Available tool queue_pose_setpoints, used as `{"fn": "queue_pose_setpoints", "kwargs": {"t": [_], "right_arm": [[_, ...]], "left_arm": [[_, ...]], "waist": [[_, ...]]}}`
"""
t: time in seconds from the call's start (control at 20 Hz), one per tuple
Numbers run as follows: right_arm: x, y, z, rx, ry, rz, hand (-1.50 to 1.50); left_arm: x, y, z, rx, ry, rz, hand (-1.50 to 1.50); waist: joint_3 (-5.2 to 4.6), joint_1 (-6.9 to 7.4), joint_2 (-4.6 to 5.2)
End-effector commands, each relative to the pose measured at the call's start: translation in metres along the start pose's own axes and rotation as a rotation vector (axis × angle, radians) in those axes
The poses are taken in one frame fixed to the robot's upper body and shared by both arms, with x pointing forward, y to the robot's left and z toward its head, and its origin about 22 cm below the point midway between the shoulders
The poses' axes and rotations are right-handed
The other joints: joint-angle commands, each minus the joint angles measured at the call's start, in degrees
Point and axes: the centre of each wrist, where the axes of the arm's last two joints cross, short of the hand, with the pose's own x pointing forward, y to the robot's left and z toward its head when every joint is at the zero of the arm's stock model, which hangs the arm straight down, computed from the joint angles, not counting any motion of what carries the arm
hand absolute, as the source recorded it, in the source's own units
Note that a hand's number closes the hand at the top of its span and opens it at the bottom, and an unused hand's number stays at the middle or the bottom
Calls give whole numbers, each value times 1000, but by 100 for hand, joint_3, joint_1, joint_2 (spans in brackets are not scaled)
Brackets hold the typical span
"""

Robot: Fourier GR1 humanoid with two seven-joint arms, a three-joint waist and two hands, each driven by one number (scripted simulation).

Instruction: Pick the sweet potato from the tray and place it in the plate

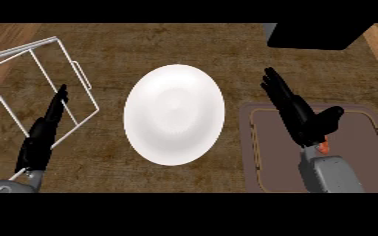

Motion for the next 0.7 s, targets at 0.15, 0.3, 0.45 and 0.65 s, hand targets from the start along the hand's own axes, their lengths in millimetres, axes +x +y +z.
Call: {"fn": "queue_pose_setpoints", "kwargs": {"t": [0.15, 0.3, 0.45, 0.65], "right_arm": [[34, 5, -38, 42, 47, -52, 150], [81, -42, -33, 14, 6, 610, 150], [35, -18, -29, -314, -88, 235, -150], [-8, 0, 5, -283, -181, 271, -150]], "left_arm": [[18, 5, -7, -70, 25, 156, 0], [6, 13, -16, -94, 5, 114, 0], [-21, -15, 1, -100, 37, 254, 0], [-29, -24, 4, -97, 25, 293, 0]], "waist": [[8, -175, -44], [-262, -213, -166], [13, -366, -27], [25, -388, -52]]}}
